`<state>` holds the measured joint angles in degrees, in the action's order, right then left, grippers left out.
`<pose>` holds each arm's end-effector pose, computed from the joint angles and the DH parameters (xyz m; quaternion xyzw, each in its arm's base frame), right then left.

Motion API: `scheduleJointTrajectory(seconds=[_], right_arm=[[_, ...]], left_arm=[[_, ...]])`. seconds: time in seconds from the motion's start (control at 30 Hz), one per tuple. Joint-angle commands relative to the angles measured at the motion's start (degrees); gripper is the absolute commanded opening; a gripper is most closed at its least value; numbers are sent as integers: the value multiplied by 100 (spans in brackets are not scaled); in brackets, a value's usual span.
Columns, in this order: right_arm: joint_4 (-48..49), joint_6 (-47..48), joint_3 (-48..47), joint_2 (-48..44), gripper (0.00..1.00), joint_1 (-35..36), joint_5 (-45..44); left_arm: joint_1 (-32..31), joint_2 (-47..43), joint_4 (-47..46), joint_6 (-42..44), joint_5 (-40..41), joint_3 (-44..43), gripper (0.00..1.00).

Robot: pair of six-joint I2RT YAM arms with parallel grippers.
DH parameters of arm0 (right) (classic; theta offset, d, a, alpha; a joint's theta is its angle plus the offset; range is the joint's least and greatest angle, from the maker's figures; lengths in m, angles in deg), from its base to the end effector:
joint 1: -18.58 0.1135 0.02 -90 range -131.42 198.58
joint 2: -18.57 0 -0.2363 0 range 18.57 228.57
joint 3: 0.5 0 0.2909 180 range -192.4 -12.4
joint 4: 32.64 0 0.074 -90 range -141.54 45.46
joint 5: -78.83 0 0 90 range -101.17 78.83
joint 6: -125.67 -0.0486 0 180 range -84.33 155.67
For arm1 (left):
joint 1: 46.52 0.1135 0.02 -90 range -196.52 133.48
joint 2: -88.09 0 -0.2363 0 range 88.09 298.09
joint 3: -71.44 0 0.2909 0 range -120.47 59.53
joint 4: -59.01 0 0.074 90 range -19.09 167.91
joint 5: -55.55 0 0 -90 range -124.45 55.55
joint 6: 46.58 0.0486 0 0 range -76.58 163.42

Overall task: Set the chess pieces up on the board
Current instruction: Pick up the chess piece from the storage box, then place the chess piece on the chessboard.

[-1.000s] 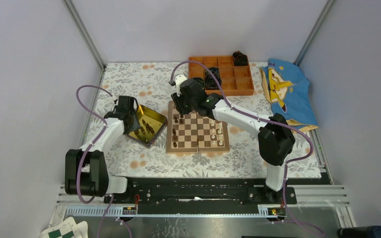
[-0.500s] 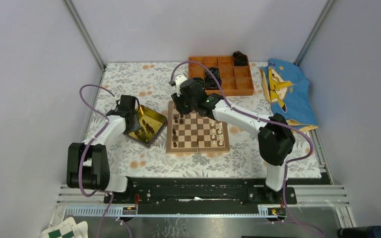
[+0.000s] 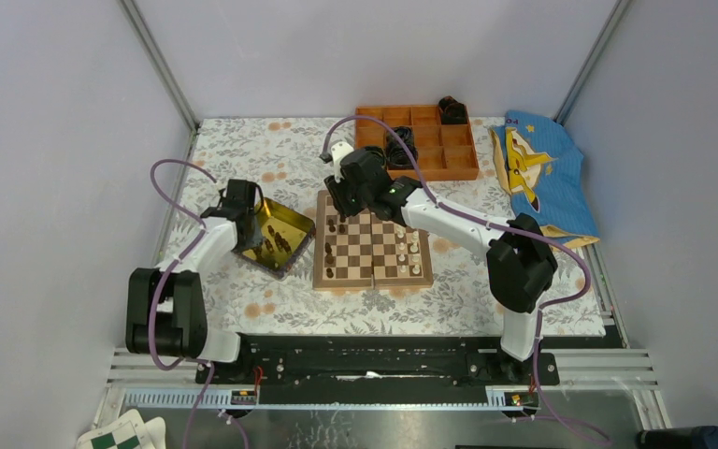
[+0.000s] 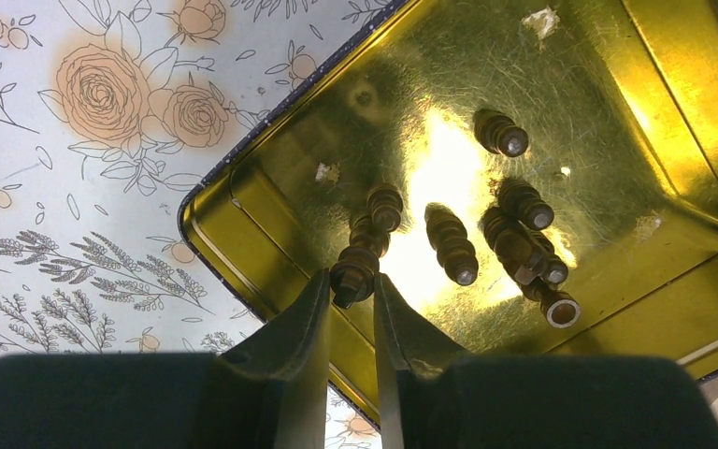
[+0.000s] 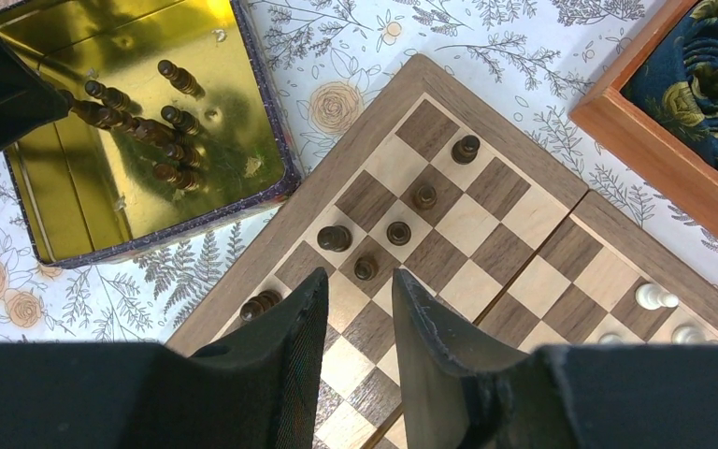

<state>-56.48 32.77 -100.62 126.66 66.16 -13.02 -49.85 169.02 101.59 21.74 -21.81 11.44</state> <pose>0.3287 0.3574 0.2332 -0.3248 0.8111 0.1946 0.4458 0.3087 -0.0073 0.1343 -0.1792 0.9511 0.0553 0.2455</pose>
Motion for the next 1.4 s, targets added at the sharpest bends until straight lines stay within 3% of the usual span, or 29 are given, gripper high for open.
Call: scheduleJointTrajectory(seconds=[0.0, 0.17, 0.7, 0.97, 1.37], right_arm=[[226, -19, 24, -401, 38, -61, 66], [229, -7, 34, -442, 37, -66, 47], [202, 0, -10, -534, 36, -73, -74], [238, -104, 104, -719, 35, -135, -258], [363, -572, 674, -1161, 35, -585, -606]], left_arm=[[-27, -207, -177, 36, 44, -64, 19], [-27, -423, -176, 23, 81, -51, 14], [-444, -1255, 325, -21, 396, -351, 11], [-1271, -1297, 667, 2, 824, -841, 7], [-2659, -234, 904, 230, 1303, -1634, 5]])
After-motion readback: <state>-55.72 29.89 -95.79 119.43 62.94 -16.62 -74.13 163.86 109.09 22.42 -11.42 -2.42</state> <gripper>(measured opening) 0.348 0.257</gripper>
